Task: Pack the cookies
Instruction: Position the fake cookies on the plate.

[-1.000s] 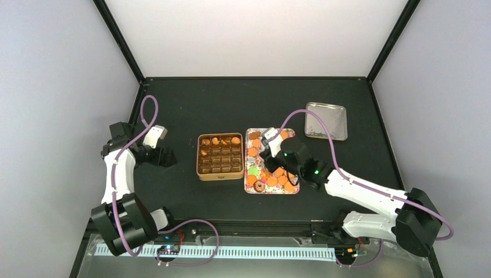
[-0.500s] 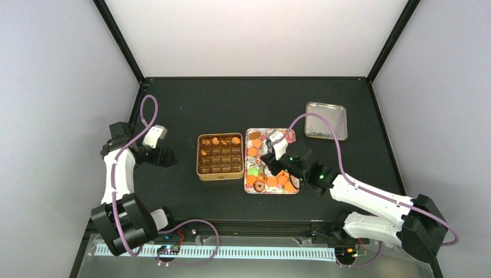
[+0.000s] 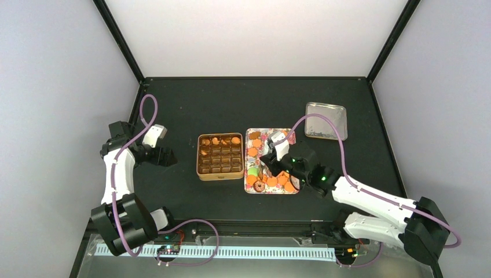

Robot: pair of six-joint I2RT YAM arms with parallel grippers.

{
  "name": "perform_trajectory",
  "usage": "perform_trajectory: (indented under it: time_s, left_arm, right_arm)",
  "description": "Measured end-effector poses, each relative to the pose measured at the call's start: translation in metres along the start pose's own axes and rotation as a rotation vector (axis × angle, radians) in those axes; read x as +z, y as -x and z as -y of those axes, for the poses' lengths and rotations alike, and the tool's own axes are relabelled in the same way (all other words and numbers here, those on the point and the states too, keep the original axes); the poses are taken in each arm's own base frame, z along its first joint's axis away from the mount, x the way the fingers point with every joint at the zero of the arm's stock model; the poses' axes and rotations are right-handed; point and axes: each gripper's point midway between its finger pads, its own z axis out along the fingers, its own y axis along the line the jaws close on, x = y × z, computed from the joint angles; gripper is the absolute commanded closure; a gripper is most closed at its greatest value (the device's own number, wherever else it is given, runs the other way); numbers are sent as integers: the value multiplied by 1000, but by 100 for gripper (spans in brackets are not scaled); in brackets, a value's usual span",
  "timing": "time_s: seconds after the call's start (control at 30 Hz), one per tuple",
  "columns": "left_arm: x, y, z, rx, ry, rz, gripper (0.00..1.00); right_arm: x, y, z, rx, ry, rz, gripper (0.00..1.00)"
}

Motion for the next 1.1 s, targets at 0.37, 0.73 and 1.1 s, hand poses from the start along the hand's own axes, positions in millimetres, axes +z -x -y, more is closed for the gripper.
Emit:
perform_trajectory:
  time_s: [0.37,0.73,1.1]
  left_arm:
    - [0,0,0,-1,0,-1,3]
    - [0,0,0,-1,-1,-2,3]
    - [0,-1,0,-1,-1,-2,3]
  right_arm:
    - [8,-11,2,-5,-8,-25,72]
    - [36,0,10,-36,-38,-18,76]
    - [56,10,25,-85,-79,-18,78]
